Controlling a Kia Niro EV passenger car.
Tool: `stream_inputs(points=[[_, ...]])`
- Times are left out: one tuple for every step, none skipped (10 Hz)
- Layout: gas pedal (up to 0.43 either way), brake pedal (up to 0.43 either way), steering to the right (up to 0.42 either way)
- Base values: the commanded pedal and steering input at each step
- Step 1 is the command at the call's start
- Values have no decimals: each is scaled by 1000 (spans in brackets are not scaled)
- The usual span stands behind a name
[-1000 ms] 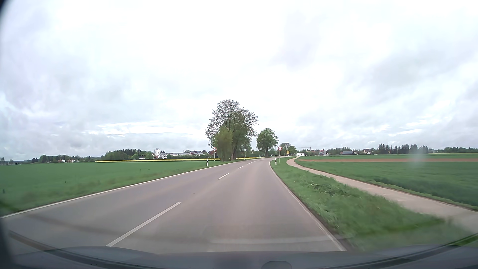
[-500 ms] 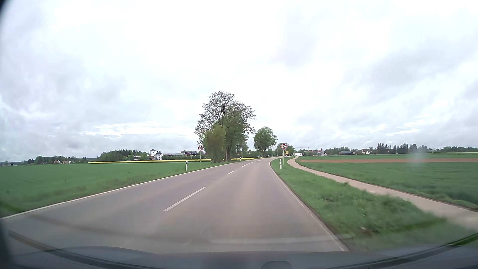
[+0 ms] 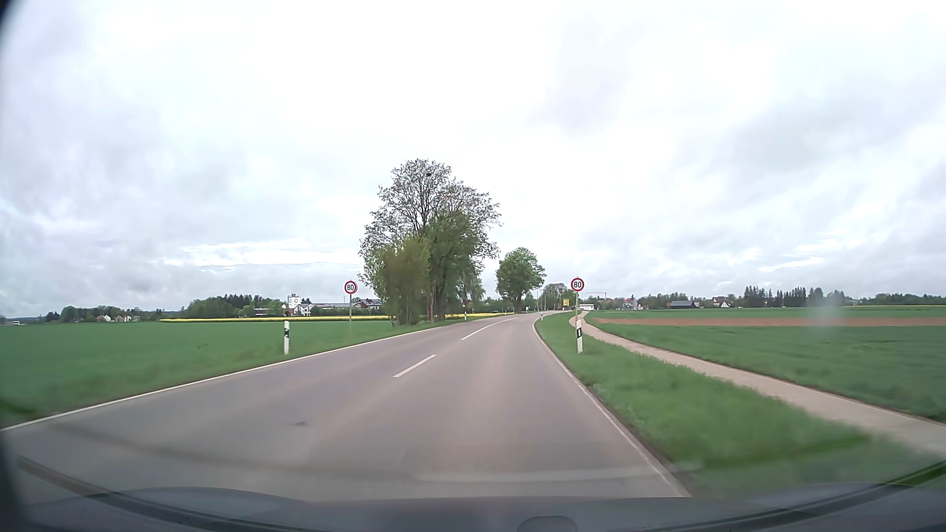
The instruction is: Follow the waypoints while adhering to traffic rules and regulations
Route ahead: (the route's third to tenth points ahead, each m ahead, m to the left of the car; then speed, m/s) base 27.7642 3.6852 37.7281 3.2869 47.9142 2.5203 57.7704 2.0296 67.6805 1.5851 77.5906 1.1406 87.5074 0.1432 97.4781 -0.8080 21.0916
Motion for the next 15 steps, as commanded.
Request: stream_inputs(points=[[240,0,6],[240,0,6],[240,0,6],[240,0,6],[240,0,6],[240,0,6],[240,0,6],[240,0,6],[240,0,6],[240,0,6],[240,0,6],[240,0,6],[228,0,6],[228,0,6],[228,0,6]])
